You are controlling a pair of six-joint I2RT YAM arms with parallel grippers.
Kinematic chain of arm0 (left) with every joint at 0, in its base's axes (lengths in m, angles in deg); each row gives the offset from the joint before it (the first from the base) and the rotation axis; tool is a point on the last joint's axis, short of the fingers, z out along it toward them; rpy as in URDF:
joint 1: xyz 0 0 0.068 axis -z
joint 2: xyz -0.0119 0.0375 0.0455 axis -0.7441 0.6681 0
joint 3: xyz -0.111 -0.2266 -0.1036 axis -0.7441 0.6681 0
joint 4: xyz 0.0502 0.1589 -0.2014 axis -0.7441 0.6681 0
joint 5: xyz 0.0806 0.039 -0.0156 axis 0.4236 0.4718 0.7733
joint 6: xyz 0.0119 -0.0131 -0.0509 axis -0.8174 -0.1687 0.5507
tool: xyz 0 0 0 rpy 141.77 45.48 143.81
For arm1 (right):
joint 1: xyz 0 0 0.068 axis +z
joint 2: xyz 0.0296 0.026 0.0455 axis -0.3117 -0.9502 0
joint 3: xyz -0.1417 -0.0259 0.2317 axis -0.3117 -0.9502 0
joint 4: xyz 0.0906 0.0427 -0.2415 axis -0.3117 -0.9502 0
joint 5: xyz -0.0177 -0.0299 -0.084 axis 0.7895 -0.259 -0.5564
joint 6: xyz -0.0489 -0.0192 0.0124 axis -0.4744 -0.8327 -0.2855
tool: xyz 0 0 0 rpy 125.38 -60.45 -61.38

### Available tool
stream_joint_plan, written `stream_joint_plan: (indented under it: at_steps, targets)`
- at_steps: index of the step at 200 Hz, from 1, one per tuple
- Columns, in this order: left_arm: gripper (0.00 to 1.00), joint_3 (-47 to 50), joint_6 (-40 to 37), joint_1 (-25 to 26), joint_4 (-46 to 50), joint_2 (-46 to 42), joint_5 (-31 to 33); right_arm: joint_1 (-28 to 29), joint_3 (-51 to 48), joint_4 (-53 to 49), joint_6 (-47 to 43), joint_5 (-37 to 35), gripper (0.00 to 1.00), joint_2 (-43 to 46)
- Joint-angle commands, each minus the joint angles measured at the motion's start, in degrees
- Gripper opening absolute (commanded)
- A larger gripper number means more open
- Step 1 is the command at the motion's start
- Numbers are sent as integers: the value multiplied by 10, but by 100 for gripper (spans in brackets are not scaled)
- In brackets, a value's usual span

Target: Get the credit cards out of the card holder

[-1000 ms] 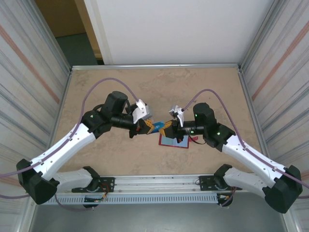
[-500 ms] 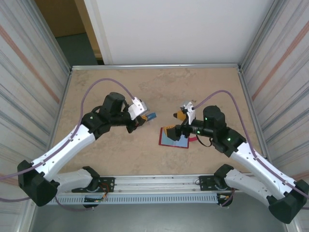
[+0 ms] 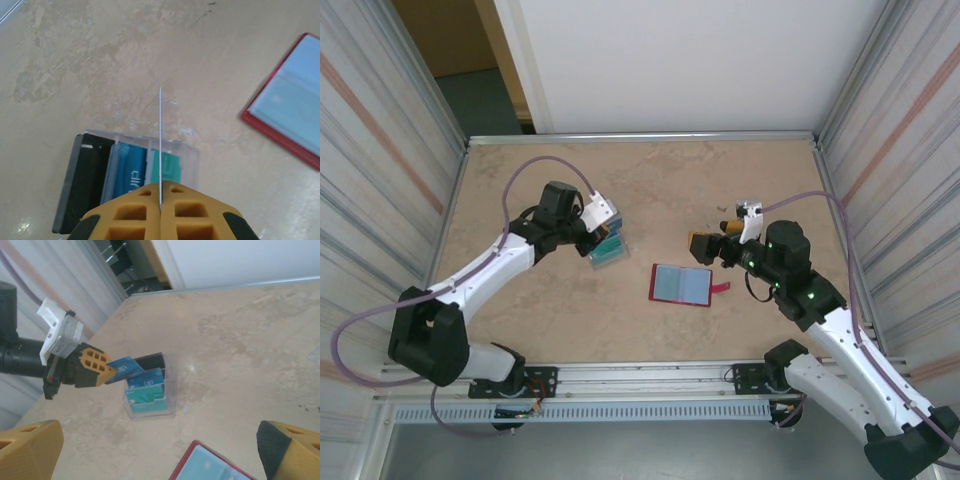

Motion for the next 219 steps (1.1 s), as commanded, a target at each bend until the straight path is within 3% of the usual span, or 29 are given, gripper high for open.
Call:
stream_joint_plan:
  at_steps: [1, 23, 86, 219]
  targets:
    - [0, 4, -31, -17, -26, 17, -12, -4, -6, -22, 44, -57, 99, -7]
    - [0, 0, -38, -29, -27, 34, -24, -4, -9, -35, 70, -114, 99, -18]
    - [0, -15, -60, -44, -17, 86, -37, -5, -24, -32, 72, -146, 99, -27]
    - [0, -42, -86, -52, -8, 136, -25, -4, -22, -41, 65, -123, 99, -39]
